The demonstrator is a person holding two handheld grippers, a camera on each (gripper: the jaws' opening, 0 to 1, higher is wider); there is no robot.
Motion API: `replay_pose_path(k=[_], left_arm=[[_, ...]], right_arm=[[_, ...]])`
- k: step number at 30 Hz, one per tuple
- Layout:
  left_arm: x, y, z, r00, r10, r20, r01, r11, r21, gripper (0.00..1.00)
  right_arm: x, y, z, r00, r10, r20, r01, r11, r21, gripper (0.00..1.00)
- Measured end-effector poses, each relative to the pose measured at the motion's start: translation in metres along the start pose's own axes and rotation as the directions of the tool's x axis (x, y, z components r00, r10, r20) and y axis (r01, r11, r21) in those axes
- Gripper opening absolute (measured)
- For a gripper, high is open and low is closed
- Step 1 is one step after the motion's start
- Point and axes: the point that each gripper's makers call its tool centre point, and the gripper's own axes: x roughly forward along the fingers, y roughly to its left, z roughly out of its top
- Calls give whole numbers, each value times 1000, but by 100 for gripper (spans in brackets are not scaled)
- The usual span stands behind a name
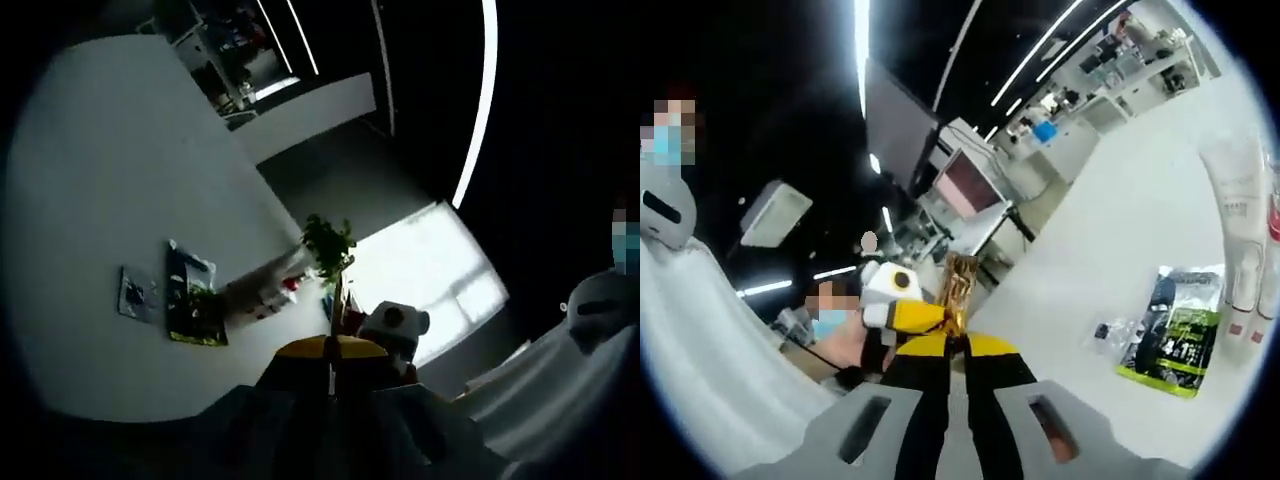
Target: Arrange the skincare products in the storage area until every visible bottle or jar stands upright without overlapping.
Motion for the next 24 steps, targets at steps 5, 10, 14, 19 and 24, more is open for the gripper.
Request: replay_pose_path(k=[5,10,14,19,24], left_arm=[[4,0,2,1000,-9,6,9,1000,-17,0],[6,1,5,1000,-16,24,17,999,-37,0],[7,5,8,999,-15,43,18,998,-56,0],[9,12,6,1000,14,25,-13,999,-36,0],[11,17,4,999,39,0,-39,999,35,0]], right_arm=[[-1,-1,6,998,-3,64,-2,998,66,5],[1,-6,12,994,-12,111,-2,991,133,3],[3,-11,14,990,-34,138,10,985,175,1],[5,-18,9,990,-64,123,36,974,222,1],[5,-22,9,990,-80,115,51,970,236,1]])
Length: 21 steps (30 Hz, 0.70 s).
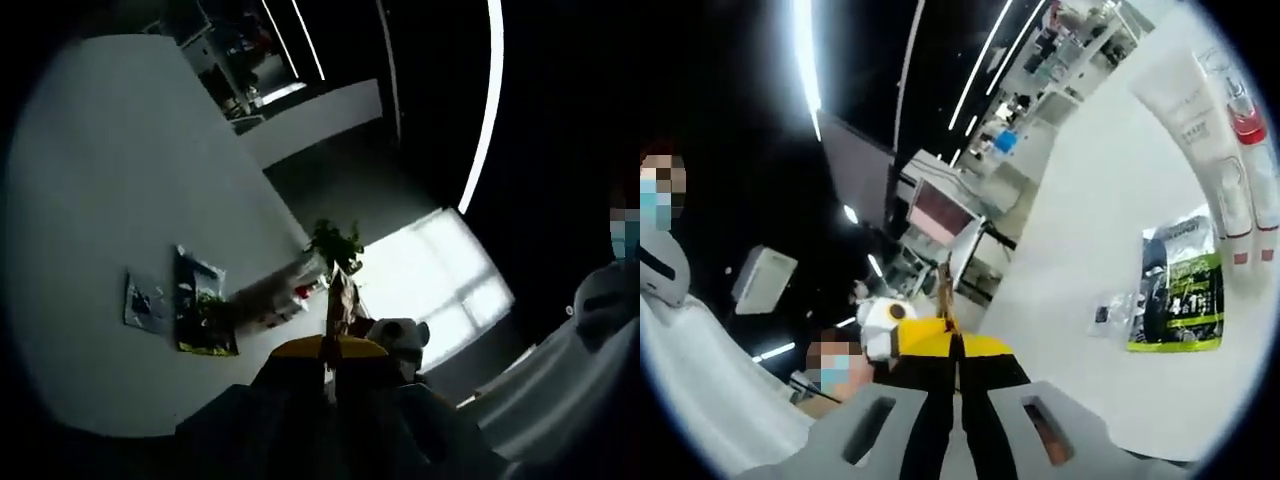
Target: Arrange the skincare products in the storage area until every visible bottle or jar stands upright without overlapping.
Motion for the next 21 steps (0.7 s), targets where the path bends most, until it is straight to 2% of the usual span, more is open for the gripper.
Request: replay_pose_path(k=[7,16,21], left_arm=[[1,10,-1,1000,21,-16,-21,1000,-18,4],[5,23,-1,996,73,-57,-73,997,-4,0],[11,32,-1,992,103,-72,-106,994,-30,0]], right_arm=[[-1,-9,3,1000,-23,10,22,1000,21,1],[-2,-24,-3,999,-51,12,50,997,64,1],[-2,-33,-2,997,-82,16,81,996,48,1]])
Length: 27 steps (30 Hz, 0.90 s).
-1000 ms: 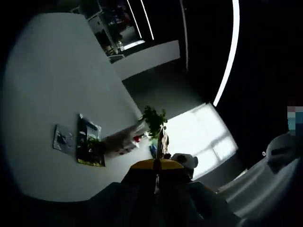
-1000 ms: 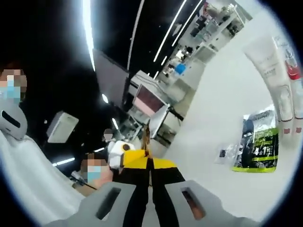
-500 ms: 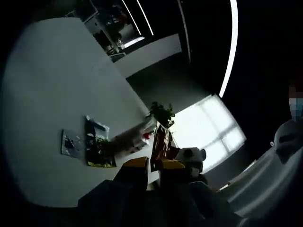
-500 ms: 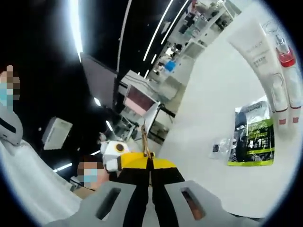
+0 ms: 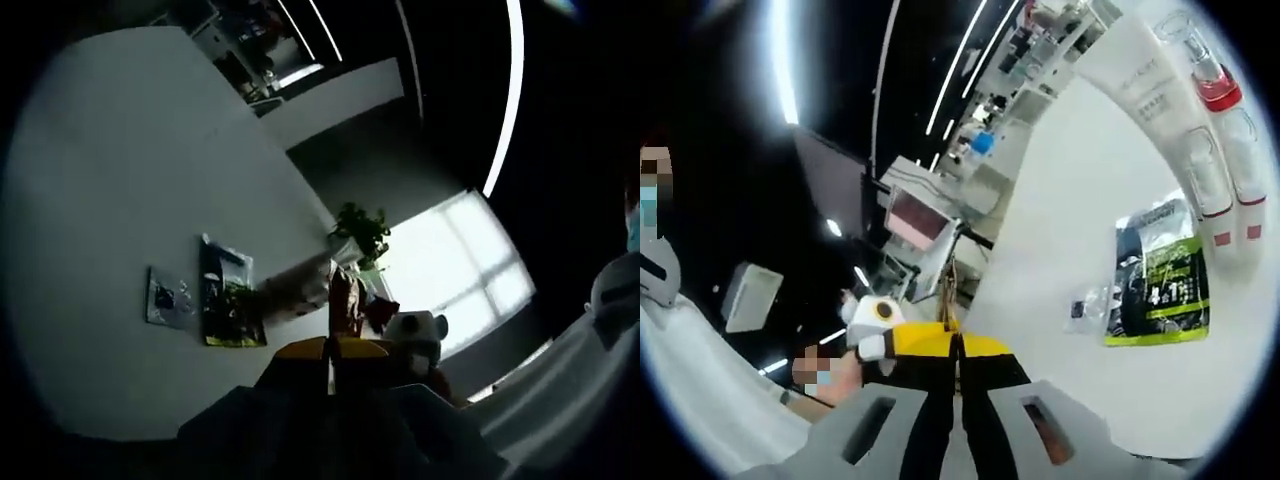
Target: Arrange the skincare products in the storage area until every visible bottle or jar stands upright without overlapping.
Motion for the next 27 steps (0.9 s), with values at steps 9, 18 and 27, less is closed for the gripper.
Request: replay_pose_path(k=[9,18,27], left_arm=[[2,17,11,999,17,32,-14,995,-98,0],[1,28,18,998,40,48,-33,989,-144,0],[13,50,31,995,90,47,-81,984,-156,0]], right_arm=[[5,-14,-7,995,-90,-42,80,975,-206,31],[5,-24,-14,987,-144,-70,120,955,-273,49],[-9,-44,-22,970,-223,-96,186,936,-298,63]])
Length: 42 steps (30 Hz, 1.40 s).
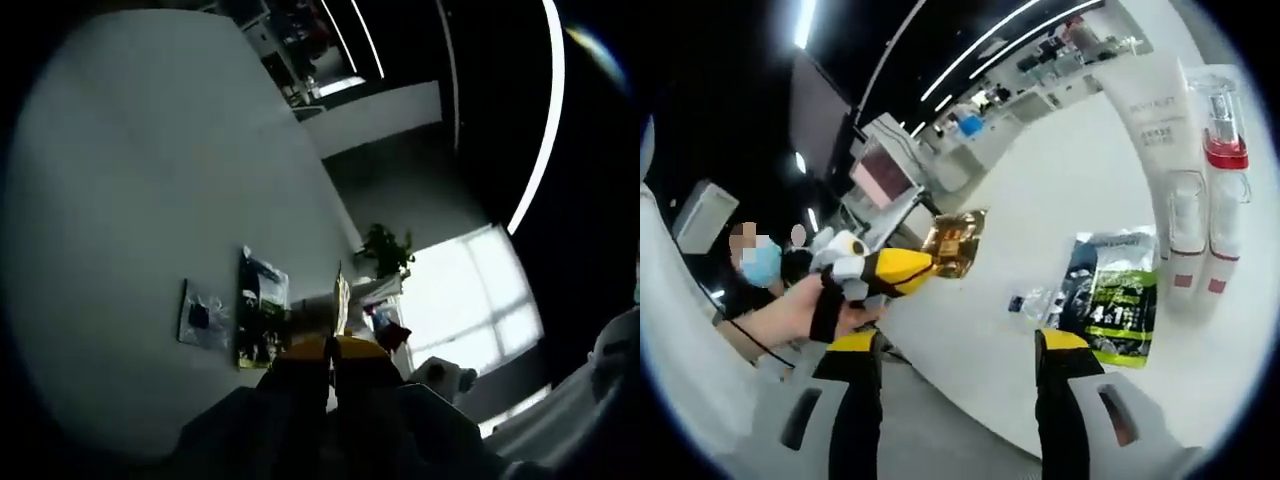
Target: Arrange the skincare products in the storage area until every visible bottle or jar stands upright without overlapping.
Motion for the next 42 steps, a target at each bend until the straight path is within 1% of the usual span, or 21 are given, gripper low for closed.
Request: replay_pose_path(k=[2,5,7,11,15,17,19,22,28,35,38,42], left_arm=[[6,9,6,1000,22,-1,-22,1000,-12,0],[13,17,14,999,38,-2,-38,999,-9,0],[17,25,17,998,63,-10,-63,998,-3,0],[25,37,25,996,91,-14,-91,996,6,0],[34,53,32,991,136,-19,-136,991,7,0],[40,60,35,988,155,-25,-155,988,10,0],[46,69,37,982,185,-34,-185,983,7,0],[55,79,39,975,215,-47,-215,976,23,0],[68,93,42,962,266,-58,-265,964,22,0],[72,106,38,942,324,-88,-321,946,51,0],[71,109,38,938,334,-91,-330,942,52,0],[72,106,39,940,330,-87,-326,944,61,0]], right_arm=[[-4,-7,-4,1000,-23,-20,22,1000,-13,67],[-10,-17,-6,998,-59,-27,58,998,-29,74],[-14,-26,-7,996,-85,-33,83,995,-48,77],[-22,-35,-10,992,-118,-41,116,992,-41,82],[-30,-43,-12,987,-153,-50,150,988,-44,87],[-35,-48,-11,983,-175,-49,173,984,-43,92],[-41,-54,-9,979,-199,-49,196,979,-46,95],[-49,-61,-6,974,-223,-42,221,974,-44,99],[-61,-75,-4,966,-257,-41,255,966,-41,99],[-65,-77,-6,964,-263,-47,261,965,-42,99],[-66,-77,-6,963,-264,-45,262,964,-43,99],[-67,-82,-8,963,-265,-41,263,964,-37,99]])
